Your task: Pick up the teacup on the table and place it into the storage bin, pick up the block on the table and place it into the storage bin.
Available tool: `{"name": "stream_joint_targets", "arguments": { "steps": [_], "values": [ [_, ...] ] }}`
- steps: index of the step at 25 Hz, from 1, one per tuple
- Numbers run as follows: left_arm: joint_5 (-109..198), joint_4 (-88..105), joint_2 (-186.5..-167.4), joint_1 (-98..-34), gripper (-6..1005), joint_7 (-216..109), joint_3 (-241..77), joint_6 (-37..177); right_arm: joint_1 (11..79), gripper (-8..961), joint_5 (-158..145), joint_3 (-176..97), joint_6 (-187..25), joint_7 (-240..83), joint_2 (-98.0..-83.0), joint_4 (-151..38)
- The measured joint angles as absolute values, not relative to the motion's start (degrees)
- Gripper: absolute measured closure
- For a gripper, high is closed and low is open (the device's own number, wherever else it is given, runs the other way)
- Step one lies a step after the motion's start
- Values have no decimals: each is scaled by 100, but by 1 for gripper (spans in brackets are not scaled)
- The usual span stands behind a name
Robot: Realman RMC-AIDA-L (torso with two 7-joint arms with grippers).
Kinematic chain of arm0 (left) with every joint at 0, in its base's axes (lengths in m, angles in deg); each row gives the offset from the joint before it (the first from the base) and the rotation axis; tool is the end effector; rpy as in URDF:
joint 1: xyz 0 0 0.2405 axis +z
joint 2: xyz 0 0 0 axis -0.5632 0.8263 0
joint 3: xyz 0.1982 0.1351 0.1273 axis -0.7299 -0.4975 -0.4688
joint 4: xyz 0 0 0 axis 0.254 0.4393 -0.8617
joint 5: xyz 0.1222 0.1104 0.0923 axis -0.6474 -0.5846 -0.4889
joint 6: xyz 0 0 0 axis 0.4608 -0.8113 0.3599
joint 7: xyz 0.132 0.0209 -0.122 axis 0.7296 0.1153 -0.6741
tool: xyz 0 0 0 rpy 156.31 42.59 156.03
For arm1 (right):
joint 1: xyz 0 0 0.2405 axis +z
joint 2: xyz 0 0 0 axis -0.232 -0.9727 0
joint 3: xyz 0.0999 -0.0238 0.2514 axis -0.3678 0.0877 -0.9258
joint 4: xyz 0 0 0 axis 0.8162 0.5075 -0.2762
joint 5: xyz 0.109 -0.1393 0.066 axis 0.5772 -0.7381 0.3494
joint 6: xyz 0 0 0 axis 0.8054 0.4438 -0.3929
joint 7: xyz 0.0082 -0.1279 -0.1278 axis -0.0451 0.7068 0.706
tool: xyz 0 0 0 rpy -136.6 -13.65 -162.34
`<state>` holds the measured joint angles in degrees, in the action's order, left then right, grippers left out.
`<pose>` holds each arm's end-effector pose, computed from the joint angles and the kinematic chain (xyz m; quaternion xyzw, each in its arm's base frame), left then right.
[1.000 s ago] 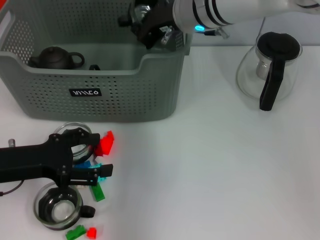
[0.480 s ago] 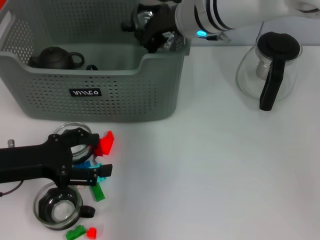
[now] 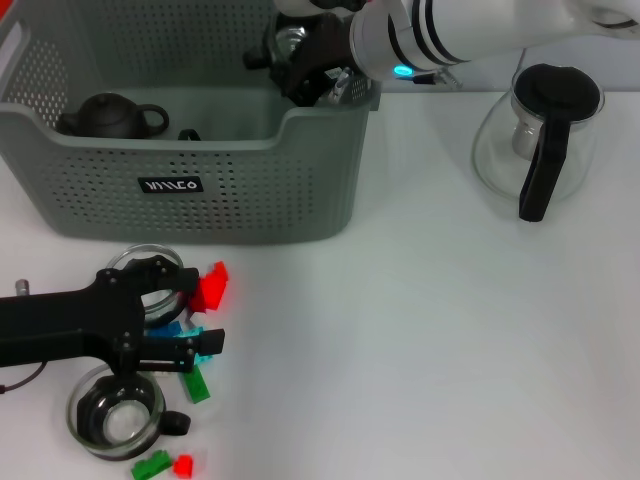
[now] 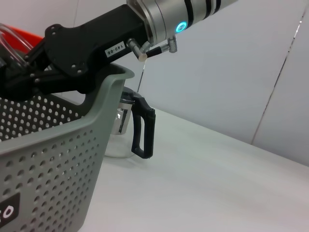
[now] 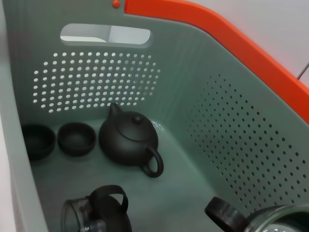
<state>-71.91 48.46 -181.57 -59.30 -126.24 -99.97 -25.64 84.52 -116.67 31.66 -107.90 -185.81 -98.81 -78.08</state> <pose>-0.2843 0.2791 -0.0175 -0.9365 -0.2251 -0.2420 0.1170 0.0573 0.4883 -0.1273 -0.9597 0.0444 -0.0040 0.2776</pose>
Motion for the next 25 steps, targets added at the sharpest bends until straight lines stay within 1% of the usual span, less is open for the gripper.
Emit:
{"name": "stream_joint_targets", "arguments": {
  "steps": [4, 14, 25],
  "values": [
    [-7191, 4846, -18157, -5925, 50, -12624, -9997, -2566, 8440, 893, -11662, 3166, -10784, -18588, -9881, -7805],
    [-7191, 4846, -18157, -5924, 50, -12624, -9997, -2575, 8391, 775, -11662, 3166, -10780, -18607, -9875, -7839],
    [-7191, 4846, -18157, -5915, 50, -12624, -9997, -2581, 8379, 536, -11662, 3166, -10807, -18607, -9864, -7949]
  ]
}}
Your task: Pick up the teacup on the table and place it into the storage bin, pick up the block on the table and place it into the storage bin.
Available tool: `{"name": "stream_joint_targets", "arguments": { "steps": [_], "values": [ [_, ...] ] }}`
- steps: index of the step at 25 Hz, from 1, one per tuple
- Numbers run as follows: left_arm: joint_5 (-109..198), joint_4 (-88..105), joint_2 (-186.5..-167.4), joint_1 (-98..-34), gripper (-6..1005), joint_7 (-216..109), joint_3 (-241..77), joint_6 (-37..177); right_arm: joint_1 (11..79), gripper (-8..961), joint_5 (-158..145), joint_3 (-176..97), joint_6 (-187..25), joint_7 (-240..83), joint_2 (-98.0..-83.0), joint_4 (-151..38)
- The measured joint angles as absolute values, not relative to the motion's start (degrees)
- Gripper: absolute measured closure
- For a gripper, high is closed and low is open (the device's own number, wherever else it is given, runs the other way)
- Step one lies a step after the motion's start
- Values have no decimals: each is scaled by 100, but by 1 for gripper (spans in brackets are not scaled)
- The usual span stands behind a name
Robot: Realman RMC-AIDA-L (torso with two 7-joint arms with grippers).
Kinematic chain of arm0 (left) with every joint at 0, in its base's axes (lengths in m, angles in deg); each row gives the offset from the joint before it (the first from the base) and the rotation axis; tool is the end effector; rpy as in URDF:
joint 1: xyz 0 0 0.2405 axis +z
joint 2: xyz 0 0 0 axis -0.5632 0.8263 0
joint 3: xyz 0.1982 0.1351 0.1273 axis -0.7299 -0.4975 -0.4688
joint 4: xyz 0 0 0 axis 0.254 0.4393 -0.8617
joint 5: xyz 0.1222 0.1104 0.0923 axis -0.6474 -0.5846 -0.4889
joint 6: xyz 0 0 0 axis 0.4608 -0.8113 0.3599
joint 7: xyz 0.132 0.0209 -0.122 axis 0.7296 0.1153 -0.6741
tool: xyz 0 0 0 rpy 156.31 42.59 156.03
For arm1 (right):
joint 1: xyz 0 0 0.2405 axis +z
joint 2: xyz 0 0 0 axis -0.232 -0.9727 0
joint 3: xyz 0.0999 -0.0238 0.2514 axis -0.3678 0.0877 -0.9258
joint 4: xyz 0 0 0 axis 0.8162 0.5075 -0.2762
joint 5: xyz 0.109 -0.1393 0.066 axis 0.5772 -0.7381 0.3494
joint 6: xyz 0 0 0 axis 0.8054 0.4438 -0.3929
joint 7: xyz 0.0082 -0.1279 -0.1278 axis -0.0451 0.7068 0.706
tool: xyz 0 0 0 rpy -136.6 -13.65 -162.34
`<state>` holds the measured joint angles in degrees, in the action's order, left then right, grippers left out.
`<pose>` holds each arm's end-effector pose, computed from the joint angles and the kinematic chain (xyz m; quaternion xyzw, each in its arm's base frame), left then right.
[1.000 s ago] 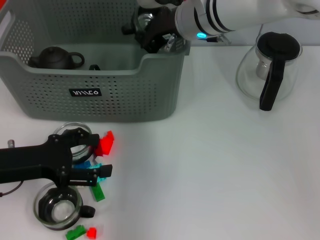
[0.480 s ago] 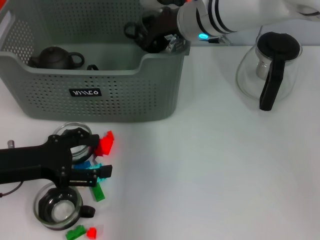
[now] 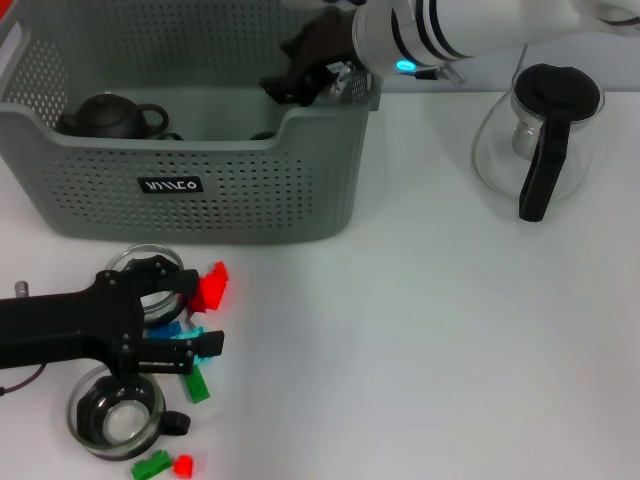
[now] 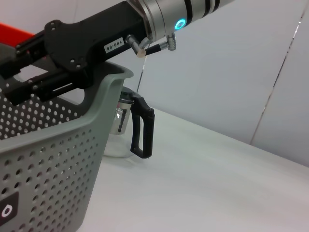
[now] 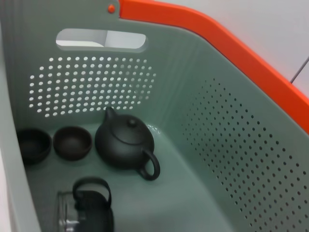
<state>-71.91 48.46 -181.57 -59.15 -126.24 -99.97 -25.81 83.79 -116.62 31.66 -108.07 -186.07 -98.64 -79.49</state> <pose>-0.2847 0.2779 -0.0175 -0.9363 -0.2260 -0.2425 0.1161 0.0561 0.4897 -0.1236 -0.9585 0.0445 0.0023 0.2815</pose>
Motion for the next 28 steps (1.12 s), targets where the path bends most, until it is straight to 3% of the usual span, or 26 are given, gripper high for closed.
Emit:
{"name": "stream_joint_targets", "arguments": {
  "steps": [5, 9, 25, 28],
  "values": [
    [-7192, 4857, -18157, -5906, 50, -12624, -9984, -2587, 8230, 430, -11658, 3166, -10880, -18621, -9856, -8327],
    [-7209, 4866, -18157, -5889, 49, -12625, -9896, -2587, 7861, 434, -11459, 3166, -11115, -18691, -9848, -9116],
    [-7194, 4890, -18148, -5849, 49, -12631, -9838, -2593, 5634, 230, -9399, 3168, -12884, -18009, -9820, -12029],
    [-7192, 4890, -18148, -5851, 49, -12633, -9838, -2592, 5275, 103, -8873, 3152, -13258, -17417, -9813, -12088]
  ]
}}
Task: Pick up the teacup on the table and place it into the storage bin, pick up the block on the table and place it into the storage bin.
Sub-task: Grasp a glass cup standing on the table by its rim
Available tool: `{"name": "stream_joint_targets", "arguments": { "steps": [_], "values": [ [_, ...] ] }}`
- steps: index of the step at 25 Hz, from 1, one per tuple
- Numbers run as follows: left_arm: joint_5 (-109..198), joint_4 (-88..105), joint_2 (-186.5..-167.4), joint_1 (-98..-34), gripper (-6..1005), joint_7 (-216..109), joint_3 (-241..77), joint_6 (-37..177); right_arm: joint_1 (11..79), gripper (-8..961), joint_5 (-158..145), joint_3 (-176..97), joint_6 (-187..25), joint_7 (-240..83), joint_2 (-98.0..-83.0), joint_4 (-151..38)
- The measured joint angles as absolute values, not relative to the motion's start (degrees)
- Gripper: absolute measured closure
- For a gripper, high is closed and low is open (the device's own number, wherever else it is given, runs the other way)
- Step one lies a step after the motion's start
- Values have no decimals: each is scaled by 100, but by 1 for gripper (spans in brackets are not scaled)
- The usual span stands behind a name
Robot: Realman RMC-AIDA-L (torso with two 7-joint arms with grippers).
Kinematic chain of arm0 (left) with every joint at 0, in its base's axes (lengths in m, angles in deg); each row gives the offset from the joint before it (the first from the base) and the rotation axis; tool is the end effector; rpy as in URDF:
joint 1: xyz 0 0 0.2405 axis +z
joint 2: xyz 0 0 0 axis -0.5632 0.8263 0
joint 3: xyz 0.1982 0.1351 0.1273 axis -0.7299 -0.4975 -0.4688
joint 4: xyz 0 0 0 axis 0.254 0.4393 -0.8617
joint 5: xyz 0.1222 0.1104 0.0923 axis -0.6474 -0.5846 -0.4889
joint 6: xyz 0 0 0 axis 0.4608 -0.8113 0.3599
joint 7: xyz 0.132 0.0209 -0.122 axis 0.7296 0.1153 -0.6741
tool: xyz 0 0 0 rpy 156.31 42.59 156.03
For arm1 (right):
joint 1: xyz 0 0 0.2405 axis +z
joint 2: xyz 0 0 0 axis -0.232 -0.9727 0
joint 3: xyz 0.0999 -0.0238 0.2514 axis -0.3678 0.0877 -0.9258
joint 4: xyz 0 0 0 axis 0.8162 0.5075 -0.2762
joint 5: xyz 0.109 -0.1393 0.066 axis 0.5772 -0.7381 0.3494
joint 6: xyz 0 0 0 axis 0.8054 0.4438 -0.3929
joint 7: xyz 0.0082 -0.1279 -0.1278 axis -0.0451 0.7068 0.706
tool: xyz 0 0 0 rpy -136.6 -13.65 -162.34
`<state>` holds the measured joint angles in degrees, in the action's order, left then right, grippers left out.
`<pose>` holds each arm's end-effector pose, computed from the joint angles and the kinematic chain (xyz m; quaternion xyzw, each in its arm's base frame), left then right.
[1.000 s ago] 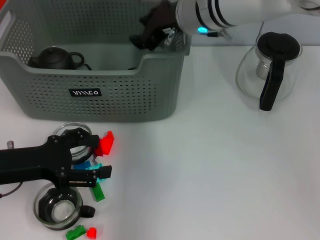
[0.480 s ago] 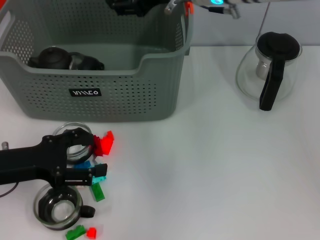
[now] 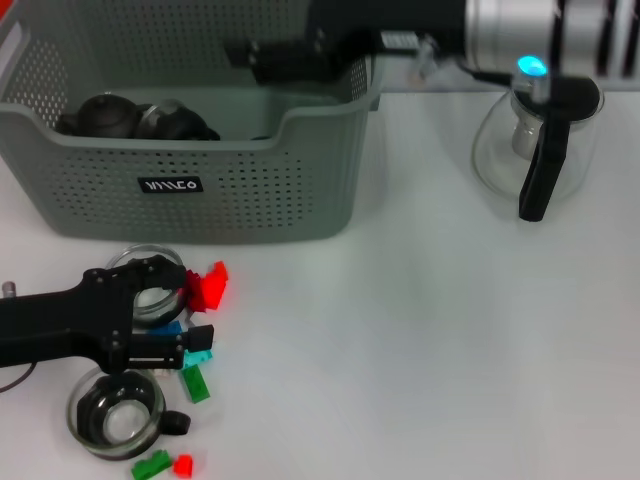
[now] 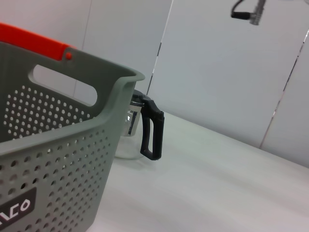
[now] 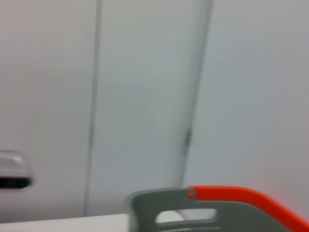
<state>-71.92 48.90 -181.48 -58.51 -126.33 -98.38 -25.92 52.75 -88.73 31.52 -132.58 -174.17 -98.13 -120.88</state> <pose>-0.2894 0.2770 -0.0125 -0.9316 -0.2338 -0.2460 0.1300 0.0463 0.3972 -0.0465 -0.9474 0.0107 0.2579 0.1894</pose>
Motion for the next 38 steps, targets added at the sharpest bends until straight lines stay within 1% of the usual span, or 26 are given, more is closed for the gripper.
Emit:
{"name": "stream_joint_targets", "arguments": {
  "steps": [2, 8, 14, 19, 25, 28, 32, 38],
  "values": [
    [-7191, 4890, -18148, -5851, 49, -12633, -9839, -2592, 5056, 18, -8553, 3154, -13509, -16984, -9812, -12043],
    [-7190, 4890, -18139, -5850, 49, -12629, -9756, -2595, 4540, 20, -7543, 3071, -14598, -15760, -9806, -11503],
    [-7226, 4901, -18102, -5838, 49, -12461, -9567, -2900, 4422, 22, -7386, 2591, -16011, -14776, -9792, -10450],
    [-7249, 5070, -18083, -5740, 50, -12278, -9486, -3371, 4346, 24, -7672, 2172, -16729, -14516, -9704, -9805],
    [-7775, 5478, -18084, -5690, 50, -12267, -9546, -3656, 4281, 26, -8070, 1985, -17145, -14623, -9544, -9377],
    [-8000, 5633, -18082, -5728, 50, -12292, -9590, -3718, 4341, 27, -8096, 1949, -17169, -14637, -9508, -9135],
    [-8270, 6030, -18078, -5748, 50, -12395, -9723, -3865, 4404, 29, -8098, 1925, -17160, -14637, -9570, -9065],
    [-8536, 6636, -18131, -5681, 50, -12589, -10135, -3900, 4604, 28, -8236, 1949, -16877, -14637, -9669, -8936]
  ]
}}
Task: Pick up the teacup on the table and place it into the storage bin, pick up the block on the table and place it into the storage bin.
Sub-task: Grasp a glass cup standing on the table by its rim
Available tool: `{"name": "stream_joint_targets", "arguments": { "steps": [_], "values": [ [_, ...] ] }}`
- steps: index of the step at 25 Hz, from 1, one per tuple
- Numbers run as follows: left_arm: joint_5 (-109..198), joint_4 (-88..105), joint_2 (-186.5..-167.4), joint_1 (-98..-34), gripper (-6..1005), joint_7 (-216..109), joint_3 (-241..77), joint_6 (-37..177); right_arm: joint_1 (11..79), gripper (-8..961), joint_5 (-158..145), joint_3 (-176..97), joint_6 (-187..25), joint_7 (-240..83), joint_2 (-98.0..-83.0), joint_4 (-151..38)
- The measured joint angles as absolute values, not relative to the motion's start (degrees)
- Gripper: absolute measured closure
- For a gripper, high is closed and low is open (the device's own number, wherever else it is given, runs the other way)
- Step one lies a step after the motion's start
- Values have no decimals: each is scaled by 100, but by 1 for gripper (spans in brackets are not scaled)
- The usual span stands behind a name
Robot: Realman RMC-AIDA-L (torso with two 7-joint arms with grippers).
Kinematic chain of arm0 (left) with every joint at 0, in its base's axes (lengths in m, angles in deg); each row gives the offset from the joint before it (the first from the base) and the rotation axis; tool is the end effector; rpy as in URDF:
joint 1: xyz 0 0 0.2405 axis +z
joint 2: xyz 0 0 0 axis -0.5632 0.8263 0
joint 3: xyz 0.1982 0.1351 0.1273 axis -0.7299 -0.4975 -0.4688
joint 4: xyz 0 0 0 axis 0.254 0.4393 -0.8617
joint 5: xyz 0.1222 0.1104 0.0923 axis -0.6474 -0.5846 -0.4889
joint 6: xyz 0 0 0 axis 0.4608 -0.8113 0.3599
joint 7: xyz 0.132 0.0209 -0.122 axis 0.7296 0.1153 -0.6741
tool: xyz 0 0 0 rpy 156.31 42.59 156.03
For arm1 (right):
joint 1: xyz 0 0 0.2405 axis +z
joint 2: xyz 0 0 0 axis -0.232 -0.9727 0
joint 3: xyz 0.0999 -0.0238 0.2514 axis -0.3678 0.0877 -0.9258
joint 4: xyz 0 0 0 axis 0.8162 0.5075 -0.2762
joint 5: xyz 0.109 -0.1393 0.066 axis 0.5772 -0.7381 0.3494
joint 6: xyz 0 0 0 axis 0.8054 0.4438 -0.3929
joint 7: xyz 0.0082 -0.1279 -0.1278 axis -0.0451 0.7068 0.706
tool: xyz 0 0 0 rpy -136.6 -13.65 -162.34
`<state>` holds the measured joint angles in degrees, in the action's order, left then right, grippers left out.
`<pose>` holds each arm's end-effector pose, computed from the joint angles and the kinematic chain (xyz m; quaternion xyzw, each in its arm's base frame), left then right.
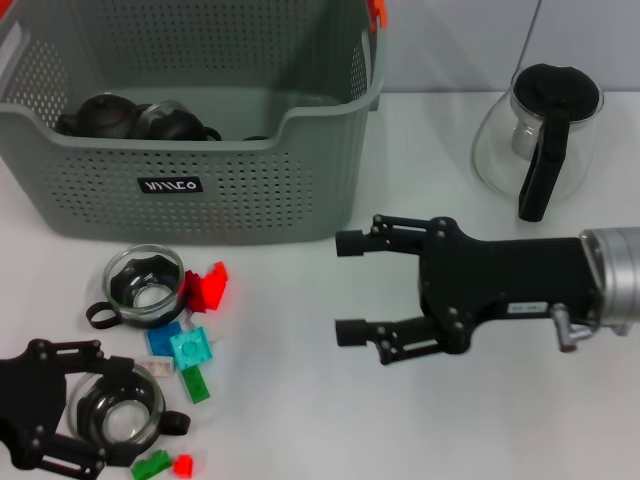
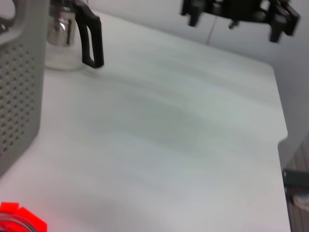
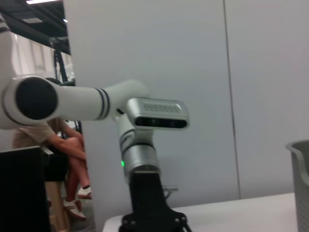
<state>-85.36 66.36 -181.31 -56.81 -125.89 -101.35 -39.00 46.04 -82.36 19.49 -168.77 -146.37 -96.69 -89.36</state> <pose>-0.3050 0.2367 0.0140 -0.9766 -0.1818 -0.1029 0.0512 0.1616 0.2977 -0.0660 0.9415 -0.0483 -0.3331 0.0176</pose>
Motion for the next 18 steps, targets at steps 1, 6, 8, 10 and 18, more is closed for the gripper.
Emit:
{"name": "stream_joint_targets", "arguments": {
  "steps": [1, 6, 8, 10, 18],
  "values": [
    [-8546, 6737, -18146, -5660, 50, -12594, -10218, -3910, 4641, 28, -8243, 1957, -16790, -14636, -9684, -8912],
    [-8574, 7283, -18205, -5534, 50, -12775, -10702, -3930, 4854, 28, -8277, 1965, -16394, -14635, -9725, -8729],
    [-8575, 7517, -18231, -5478, 50, -12854, -10869, -3933, 4970, 28, -8279, 1966, -16278, -14635, -9734, -8619],
    [-8577, 7775, -18285, -5431, 50, -12891, -11012, -3939, 5082, 28, -8279, 1966, -16182, -14635, -9752, -8523],
    [-8591, 8614, -18525, -5264, 49, -13037, -11577, -3938, 5339, 28, -8288, 1987, -16027, -14627, -9794, -8299]
  ]
}}
